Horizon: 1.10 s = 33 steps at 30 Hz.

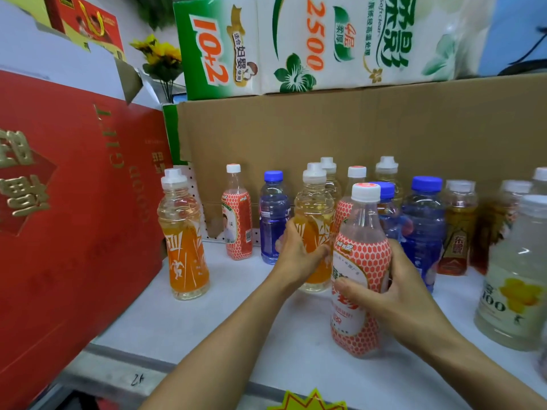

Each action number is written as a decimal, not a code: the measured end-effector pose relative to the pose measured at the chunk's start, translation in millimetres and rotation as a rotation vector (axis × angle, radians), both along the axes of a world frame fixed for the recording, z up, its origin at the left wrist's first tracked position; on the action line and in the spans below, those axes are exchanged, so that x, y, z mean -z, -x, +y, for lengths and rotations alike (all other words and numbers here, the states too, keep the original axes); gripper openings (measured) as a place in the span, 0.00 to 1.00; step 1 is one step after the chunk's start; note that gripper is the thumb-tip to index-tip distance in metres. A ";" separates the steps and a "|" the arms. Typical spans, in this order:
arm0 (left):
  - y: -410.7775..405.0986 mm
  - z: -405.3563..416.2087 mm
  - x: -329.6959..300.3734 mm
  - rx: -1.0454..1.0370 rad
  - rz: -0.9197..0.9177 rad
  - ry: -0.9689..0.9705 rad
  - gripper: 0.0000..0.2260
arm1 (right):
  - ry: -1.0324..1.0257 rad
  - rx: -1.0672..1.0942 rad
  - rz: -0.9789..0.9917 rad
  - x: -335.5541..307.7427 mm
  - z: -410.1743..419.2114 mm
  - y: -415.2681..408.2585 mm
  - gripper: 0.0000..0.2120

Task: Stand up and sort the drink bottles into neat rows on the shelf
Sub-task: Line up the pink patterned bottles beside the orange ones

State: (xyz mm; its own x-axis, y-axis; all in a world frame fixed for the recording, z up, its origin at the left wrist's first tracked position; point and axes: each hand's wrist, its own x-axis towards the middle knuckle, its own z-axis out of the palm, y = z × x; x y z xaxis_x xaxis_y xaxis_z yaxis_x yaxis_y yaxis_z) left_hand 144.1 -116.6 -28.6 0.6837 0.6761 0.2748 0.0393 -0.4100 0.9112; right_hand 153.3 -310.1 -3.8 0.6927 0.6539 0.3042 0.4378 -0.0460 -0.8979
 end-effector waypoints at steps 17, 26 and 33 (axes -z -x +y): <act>14.4 119.3 -53.2 -0.507 -0.167 0.216 0.36 | 0.015 0.005 0.107 -3.4 1.5 -0.1 0.40; 36.8 87.8 -20.9 -0.375 -0.155 0.086 0.34 | -0.057 0.025 0.135 8.8 0.1 3.8 0.33; 85.1 2.4 -17.7 -0.078 -0.205 0.030 0.27 | -0.161 0.014 0.196 19.5 3.3 8.0 0.31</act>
State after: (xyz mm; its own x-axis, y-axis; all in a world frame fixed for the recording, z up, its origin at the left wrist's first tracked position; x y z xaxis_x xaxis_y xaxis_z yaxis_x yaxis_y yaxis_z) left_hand 59.0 -114.2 -10.9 0.5606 0.7346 0.3822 -0.1178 -0.3860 0.9149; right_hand 145.3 -306.7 -23.3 0.7572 0.5981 0.2627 0.2553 0.0993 -0.9617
